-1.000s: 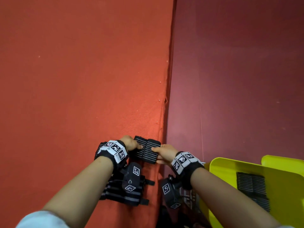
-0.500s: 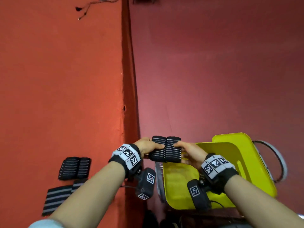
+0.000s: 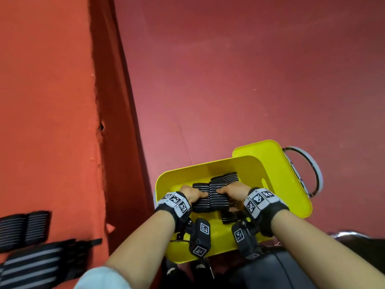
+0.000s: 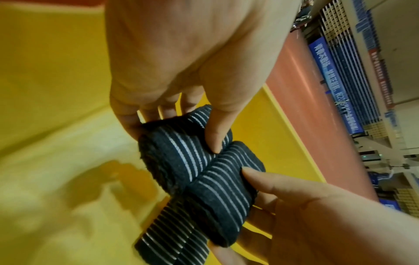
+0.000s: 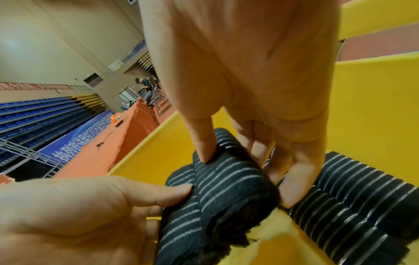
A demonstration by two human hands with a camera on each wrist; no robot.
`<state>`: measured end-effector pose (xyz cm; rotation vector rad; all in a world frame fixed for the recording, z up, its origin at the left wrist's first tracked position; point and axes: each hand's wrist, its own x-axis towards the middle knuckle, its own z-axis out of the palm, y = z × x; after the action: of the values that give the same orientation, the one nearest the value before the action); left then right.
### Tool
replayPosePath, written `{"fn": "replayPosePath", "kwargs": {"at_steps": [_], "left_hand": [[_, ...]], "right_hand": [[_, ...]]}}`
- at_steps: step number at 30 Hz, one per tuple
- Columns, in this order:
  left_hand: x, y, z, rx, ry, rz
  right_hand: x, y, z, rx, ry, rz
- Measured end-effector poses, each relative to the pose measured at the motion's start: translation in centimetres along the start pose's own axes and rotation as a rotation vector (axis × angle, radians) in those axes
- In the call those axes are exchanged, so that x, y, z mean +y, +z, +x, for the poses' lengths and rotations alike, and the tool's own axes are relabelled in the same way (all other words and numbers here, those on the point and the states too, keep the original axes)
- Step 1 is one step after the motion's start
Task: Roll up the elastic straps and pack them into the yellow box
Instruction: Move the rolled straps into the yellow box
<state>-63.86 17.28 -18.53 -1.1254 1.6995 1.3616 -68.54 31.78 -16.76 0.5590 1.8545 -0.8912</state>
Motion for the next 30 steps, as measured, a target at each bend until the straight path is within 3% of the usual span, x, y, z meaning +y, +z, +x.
{"fn": "replayPosePath", "kwargs": {"at_steps": [5,13,22,30], "left_hand": [[-0.7,2.1,3.3,0.047,-0.013,-0.168],[-1.9,4.3,7.1,0.151,-0.001,-0.418],[-3.7,3.5,10.4,0.194,-0.058,-0.43],[-3.9,4.3,10.7,0.171,-0.029,-0.468]], "right_hand": [[0.0,-0.2,2.8,-0.008,0.05,0.005],[0.6,0.7,7.0,0.067,-0.034,-0.049],[0.3,2.3,9.6,0.123,-0.065,-0.244],[1.5,1.8,9.7,0.15,-0.079,-0.138]]}}
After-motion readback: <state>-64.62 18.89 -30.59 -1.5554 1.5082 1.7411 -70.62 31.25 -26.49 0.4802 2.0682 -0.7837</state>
